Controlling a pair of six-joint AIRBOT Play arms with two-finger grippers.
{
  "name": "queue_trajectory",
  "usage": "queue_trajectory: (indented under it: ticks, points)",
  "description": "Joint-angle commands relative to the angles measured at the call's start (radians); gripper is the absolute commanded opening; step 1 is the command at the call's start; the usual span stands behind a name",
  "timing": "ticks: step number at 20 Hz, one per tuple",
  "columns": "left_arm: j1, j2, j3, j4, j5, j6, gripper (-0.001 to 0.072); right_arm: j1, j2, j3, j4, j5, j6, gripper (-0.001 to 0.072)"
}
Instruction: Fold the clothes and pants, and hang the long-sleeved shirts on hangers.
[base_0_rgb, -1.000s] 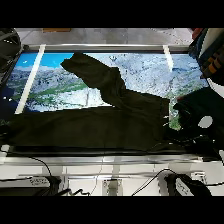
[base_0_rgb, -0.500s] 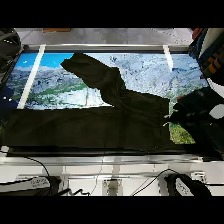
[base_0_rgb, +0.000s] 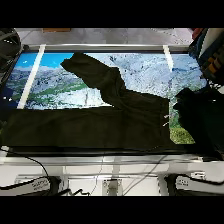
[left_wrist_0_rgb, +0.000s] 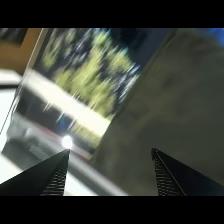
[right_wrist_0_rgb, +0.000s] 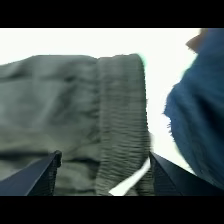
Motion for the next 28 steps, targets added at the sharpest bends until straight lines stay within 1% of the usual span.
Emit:
queue_trajectory:
  ticks: [1,3,6,7,11,13,16,19,22,24,25,26,27,28]
  points:
    - [-0.08,0.001,0.004,-0.087,0.1,-0.006,0.0553,0.0,-0.196,0.087,0.075,0.109,-0.084,0.0632]
    - [-0.13,0.001,0.004,-0.114,0.16,-0.006,0.0553,0.011,-0.238,0.087,0.006,0.101,-0.083,0.0629]
    - [-0.192,0.0,0.004,-0.114,0.239,-0.006,0.0553,0.013,-0.256,0.087,-0.091,0.113,-0.042,0.0624]
    - [-0.207,0.0,0.004,-0.114,0.257,-0.006,0.0553,0.013,-0.256,0.087,-0.098,0.122,-0.042,0.0622]
    - [-0.233,0.0,0.003,-0.114,0.283,-0.006,0.0553,0.021,-0.265,0.086,-0.182,0.228,-0.05,0.0622]
    - [-0.233,0.0,0.003,-0.127,0.283,-0.007,0.0553,0.021,-0.29,0.084,-0.177,0.272,-0.069,0.0621]
    - [-0.234,0.0,0.003,-0.141,0.283,-0.007,0.0553,0.021,-0.32,0.063,-0.098,0.262,-0.118,0.0619]
    - [-0.234,0.0,0.003,-0.143,0.283,-0.006,0.0552,0.021,-0.35,0.038,0.013,0.244,-0.191,0.0566]
    - [-0.233,-0.002,0.003,-0.219,0.283,-0.006,0.0551,0.021,-0.379,0.035,0.127,0.218,-0.248,0.0554]
    - [-0.234,-0.018,0.003,-0.314,0.282,-0.003,0.0552,0.021,-0.384,0.035,0.217,0.196,-0.305,0.0546]
    - [-0.235,-0.031,0.003,-0.378,0.282,-0.003,0.0552,0.021,-0.384,0.035,0.262,0.189,-0.344,0.045]
    - [-0.238,-0.047,0.003,-0.446,0.281,-0.003,0.0552,0.021,-0.384,0.035,0.295,0.183,-0.37,0.0379]
    - [-0.245,-0.067,0.003,-0.512,0.282,-0.001,0.0551,0.021,-0.384,0.035,0.317,0.174,-0.381,0.0294]
    - [-0.259,-0.088,0.003,-0.559,0.283,0.008,0.0552,0.021,-0.384,0.035,0.321,0.168,-0.381,0.0182]
